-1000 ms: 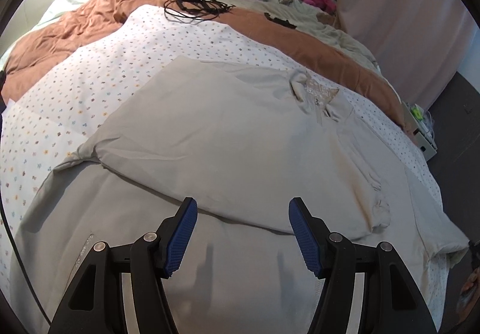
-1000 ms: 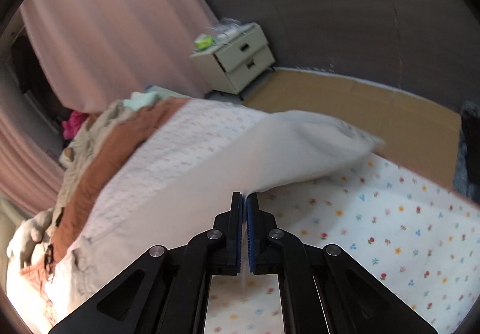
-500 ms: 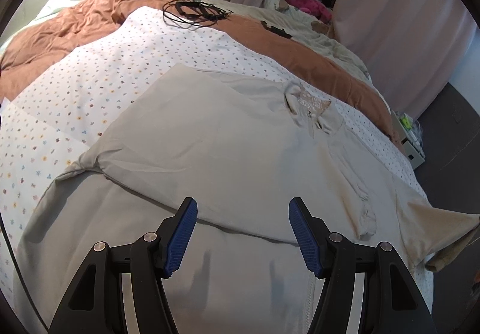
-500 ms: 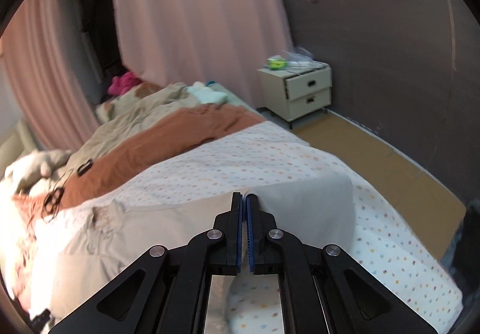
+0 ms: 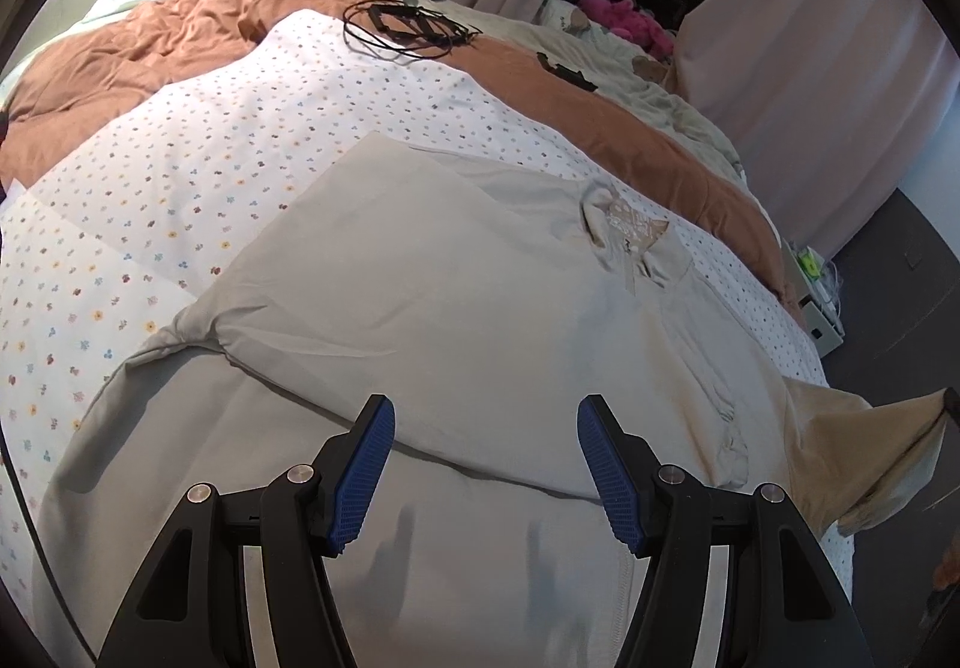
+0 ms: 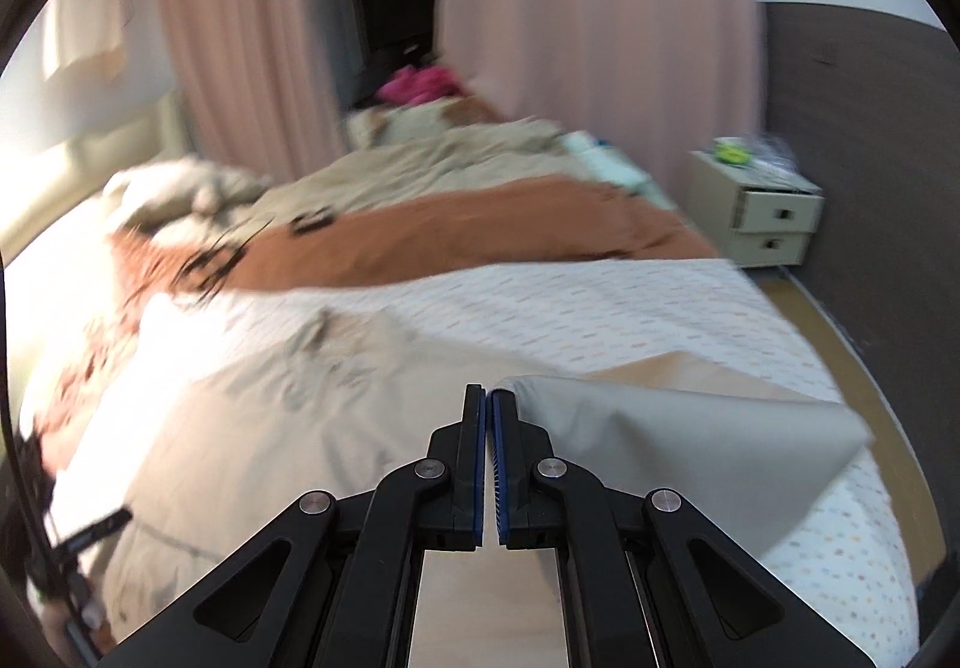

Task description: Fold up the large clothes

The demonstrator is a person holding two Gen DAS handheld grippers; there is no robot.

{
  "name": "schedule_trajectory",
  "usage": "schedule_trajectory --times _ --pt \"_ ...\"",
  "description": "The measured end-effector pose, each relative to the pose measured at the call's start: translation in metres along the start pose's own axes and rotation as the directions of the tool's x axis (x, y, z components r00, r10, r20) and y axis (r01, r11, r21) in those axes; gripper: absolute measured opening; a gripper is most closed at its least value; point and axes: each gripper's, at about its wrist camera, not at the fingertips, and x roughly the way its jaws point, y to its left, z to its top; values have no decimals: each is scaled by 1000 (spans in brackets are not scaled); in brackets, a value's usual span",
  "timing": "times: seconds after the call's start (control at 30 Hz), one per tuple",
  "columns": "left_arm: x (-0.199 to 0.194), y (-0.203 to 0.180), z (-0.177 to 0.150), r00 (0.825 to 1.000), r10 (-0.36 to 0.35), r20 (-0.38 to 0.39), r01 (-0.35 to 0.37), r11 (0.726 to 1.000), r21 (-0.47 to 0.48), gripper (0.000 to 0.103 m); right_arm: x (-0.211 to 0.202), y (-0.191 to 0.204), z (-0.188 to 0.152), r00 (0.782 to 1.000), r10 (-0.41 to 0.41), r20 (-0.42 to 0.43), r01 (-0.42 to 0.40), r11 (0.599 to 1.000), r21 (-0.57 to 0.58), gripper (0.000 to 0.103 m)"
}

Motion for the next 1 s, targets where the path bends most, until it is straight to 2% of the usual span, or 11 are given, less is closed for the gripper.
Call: schedule_trajectory --times 0.2,0.33,0.37,0.4,0.47,0.5,0.63,0.77,0.9,1.0 --pt "2 7 2 1000 5 -8 -6 1000 -23 65 50 60 -33 986 108 -128 -119 989 -84 3" --pt "2 6 3 1000 3 -12 -3 1000 -22 65 82 88 -62 964 95 -249 -127 985 -117 6" --pt "2 6 3 1000 4 -11 -4 1000 -21 65 88 91 -69 953 107 -283 -143 983 -111 17" --pt "2 6 3 1000 3 -11 -3 1000 -22 65 89 91 -73 946 121 -301 -157 983 -98 40" --pt "2 7 3 1000 1 -13 -1 1000 -27 65 82 88 -79 947 135 -293 -162 984 -69 66" --pt "2 8 4 1000 1 -13 -1 1000 -31 65 72 82 -81 952 141 -272 -161 986 -54 69" --pt "2 9 4 1000 -2 -15 1 999 -38 65 39 53 -88 958 166 -233 -165 986 23 69" --pt "1 6 2 1000 -2 -14 2 1000 -25 65 14 9 -103 971 81 -225 -62 994 87 69" --pt "3 5 0 1000 4 -19 -4 1000 -11 65 4 -35 -130 966 53 -254 -4 981 191 69" --pt "4 7 1 1000 6 -20 -6 1000 -18 65 -1 -54 -148 963 65 -261 -1 971 238 69"
